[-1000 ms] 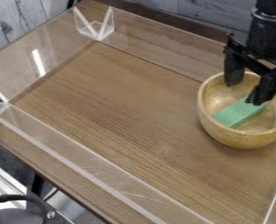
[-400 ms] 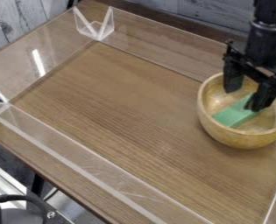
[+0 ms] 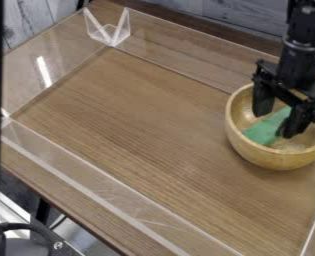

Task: Remove the green block from inside the brown bowl and put it on the table

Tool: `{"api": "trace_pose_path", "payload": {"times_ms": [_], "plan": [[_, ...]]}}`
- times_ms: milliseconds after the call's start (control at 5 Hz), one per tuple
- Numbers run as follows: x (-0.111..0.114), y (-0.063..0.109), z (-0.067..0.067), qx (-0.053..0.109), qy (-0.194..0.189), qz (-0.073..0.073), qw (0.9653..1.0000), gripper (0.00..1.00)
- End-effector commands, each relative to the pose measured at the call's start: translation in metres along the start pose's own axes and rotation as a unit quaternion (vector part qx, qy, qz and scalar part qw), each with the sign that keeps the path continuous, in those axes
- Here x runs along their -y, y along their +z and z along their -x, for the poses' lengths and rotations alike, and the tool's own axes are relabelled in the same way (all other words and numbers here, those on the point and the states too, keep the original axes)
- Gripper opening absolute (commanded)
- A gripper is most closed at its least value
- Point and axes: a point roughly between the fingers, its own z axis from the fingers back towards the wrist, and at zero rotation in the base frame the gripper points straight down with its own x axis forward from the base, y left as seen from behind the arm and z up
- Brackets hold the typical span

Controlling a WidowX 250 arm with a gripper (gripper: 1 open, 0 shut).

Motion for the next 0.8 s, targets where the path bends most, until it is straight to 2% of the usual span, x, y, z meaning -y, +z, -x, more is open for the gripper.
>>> {"api": "trace_pose_path", "payload": {"times_ms": [0,600], "plan": [[-0.005,0.012,-0.013,0.033,0.004,-0.004,0.9994,1.0],[-0.013,-0.007,-0.018,0.033,0.014,0.0,0.9993,1.0]]}}
